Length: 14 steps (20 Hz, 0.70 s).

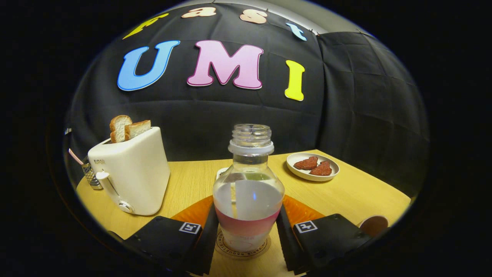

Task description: Take the bottle from table, then pour the juice into the cup, finally place the bottle on the coaster

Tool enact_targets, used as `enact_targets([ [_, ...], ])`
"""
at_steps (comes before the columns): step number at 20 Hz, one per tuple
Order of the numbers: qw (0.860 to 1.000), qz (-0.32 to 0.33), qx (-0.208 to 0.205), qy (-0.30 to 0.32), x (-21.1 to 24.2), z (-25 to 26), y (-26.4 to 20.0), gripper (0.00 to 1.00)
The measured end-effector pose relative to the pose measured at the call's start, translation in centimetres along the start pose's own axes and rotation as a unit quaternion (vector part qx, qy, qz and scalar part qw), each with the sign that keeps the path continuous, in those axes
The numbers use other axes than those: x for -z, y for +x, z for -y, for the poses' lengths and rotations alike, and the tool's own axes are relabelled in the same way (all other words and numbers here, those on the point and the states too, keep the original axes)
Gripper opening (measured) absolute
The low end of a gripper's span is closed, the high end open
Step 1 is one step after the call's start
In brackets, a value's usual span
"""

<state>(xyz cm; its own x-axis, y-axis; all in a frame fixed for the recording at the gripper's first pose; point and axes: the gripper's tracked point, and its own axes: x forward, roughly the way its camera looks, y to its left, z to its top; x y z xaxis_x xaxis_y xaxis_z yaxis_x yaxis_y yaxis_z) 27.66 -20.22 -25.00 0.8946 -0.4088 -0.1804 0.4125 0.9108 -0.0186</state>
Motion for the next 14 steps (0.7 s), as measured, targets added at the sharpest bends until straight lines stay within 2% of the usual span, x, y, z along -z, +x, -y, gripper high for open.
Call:
enact_targets([
  [8, 1.000, 0.002, 0.001, -0.002, -0.3, 0.0, -0.7, 0.79],
  [9, 1.000, 0.004, 0.005, -0.001, -0.5, 0.3, -0.8, 0.81],
  [10, 1.000, 0.004, 0.005, 0.002, -0.5, 0.3, -0.9, 0.93],
  [11, 1.000, 0.000, 0.005, 0.007, -0.7, 0.3, -1.3, 0.98],
  [14, 1.000, -0.012, 0.004, 0.005, -0.4, 0.3, -2.3, 0.99],
])
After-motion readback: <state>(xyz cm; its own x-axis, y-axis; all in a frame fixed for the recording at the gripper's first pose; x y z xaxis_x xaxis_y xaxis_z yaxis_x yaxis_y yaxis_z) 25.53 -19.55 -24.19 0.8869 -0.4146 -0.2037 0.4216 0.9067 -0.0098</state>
